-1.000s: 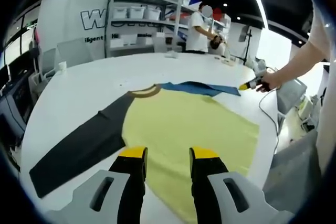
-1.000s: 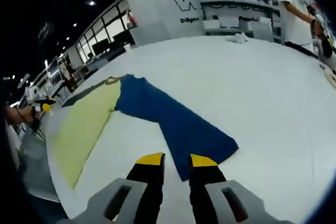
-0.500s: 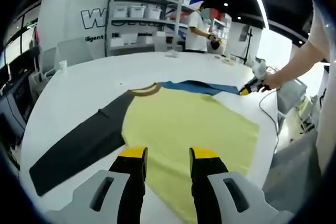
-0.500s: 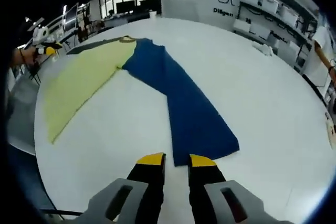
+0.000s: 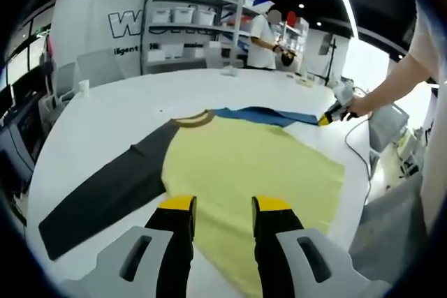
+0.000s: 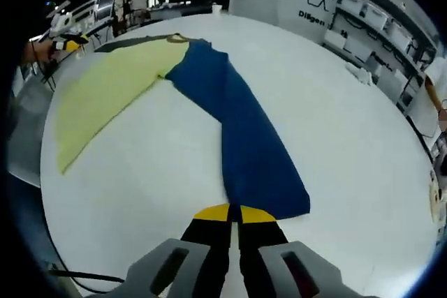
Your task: Fold the garment on the visible template until the final outline fits inside the template.
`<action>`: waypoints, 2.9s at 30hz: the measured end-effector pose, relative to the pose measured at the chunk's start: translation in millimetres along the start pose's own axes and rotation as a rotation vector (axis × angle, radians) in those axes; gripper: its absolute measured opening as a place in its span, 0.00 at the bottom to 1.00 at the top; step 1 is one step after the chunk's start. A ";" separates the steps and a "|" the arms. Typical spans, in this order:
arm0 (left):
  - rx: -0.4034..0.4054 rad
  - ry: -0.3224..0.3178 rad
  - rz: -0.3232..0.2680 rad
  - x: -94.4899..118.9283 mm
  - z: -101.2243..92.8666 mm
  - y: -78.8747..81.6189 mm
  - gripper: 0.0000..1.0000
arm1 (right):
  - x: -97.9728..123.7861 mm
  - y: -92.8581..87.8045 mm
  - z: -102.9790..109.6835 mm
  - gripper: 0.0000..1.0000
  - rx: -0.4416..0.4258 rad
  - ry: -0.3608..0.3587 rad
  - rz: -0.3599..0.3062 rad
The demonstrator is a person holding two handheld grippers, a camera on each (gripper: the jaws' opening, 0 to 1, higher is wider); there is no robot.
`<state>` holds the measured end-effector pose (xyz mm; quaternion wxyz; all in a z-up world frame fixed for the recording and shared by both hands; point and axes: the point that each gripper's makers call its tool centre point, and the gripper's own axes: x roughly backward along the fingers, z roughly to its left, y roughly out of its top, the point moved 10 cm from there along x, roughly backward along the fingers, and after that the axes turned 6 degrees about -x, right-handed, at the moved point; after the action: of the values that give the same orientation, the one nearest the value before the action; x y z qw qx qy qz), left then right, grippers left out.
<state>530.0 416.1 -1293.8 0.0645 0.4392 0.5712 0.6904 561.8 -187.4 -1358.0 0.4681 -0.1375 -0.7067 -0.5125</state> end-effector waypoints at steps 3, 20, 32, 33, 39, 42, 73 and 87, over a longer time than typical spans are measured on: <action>0.000 0.000 0.001 0.0 0.1 -0.2 0.32 | 5.1 6.8 -0.1 0.00 -0.068 0.047 -0.045; -0.013 -0.009 0.000 -3.6 0.8 5.8 0.31 | 47.2 41.9 -45.3 0.00 -0.881 0.382 -0.428; -0.017 -0.006 0.018 -3.2 2.3 5.1 0.31 | 36.3 58.4 -58.0 0.00 -1.052 0.248 -0.494; -0.018 -0.005 0.019 -3.1 2.7 4.8 0.31 | 33.7 57.8 -60.2 0.00 -1.073 0.217 -0.489; -0.019 -0.007 0.028 -6.5 1.5 5.3 0.31 | 18.3 47.8 -78.4 0.00 -1.190 0.140 -0.434; -0.024 -0.010 0.031 -8.0 0.6 5.5 0.31 | 11.5 37.4 -85.3 0.00 -1.201 0.065 -0.372; -0.021 -0.015 0.153 -12.3 -2.7 -25.9 0.34 | -5.4 24.9 -104.8 0.01 -0.905 -0.191 -0.188; -0.042 -0.061 0.280 0.4 -11.2 -65.1 0.34 | 7.7 25.1 -45.3 0.06 -0.665 -0.052 -0.233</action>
<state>495.3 430.3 -1348.2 -0.0059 0.5340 0.4874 0.6909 598.3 -217.3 -1335.2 0.3178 -0.2138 -0.5237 -0.7610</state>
